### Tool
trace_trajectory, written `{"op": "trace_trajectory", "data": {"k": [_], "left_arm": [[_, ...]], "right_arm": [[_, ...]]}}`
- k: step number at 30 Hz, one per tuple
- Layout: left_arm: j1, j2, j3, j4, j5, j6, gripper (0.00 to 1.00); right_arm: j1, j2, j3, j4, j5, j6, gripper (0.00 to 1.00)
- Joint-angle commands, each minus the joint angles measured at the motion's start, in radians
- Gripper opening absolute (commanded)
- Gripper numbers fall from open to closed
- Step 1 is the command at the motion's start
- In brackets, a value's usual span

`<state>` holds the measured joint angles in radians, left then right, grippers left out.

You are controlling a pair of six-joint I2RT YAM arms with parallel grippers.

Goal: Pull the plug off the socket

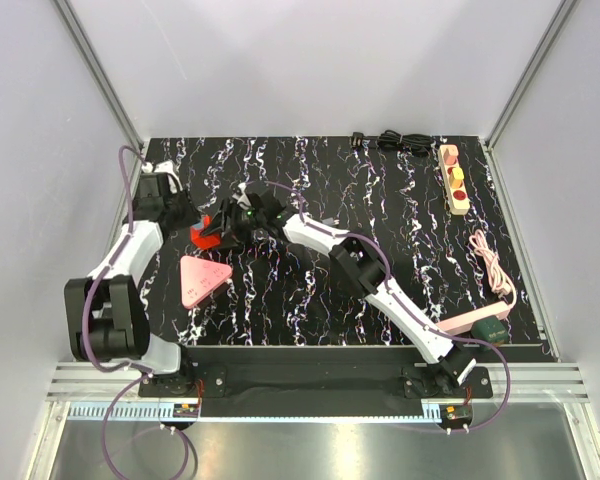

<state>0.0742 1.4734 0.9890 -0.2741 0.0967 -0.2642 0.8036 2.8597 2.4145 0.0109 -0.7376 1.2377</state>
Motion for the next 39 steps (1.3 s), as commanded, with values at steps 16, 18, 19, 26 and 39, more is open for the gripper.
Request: {"op": "trace_trajectory", "data": {"k": [16, 18, 19, 26, 39], "left_arm": [[0.085, -0.151, 0.031, 0.121, -0.075, -0.015, 0.0], [0.075, -0.182, 0.014, 0.125, -0.086, -0.012, 0.0], [0.056, -0.191, 0.011, 0.128, -0.092, -0.009, 0.0], [-0.062, -0.278, -0.039, 0.131, -0.178, -0.013, 0.0], [-0.126, -0.507, -0.105, 0.012, -0.056, -0.095, 0.0]], "right_arm": [[-0.041, 0.174, 0.258, -0.21, 0.046, -0.089, 0.11], [-0.043, 0.159, 0.255, -0.203, 0.044, -0.122, 0.26], [-0.044, 0.147, 0.258, -0.203, 0.043, -0.136, 0.39], [-0.056, 0.061, 0.256, -0.25, 0.049, -0.225, 0.86], [-0.187, -0.213, 0.164, -0.427, 0.089, -0.389, 1.0]]}}
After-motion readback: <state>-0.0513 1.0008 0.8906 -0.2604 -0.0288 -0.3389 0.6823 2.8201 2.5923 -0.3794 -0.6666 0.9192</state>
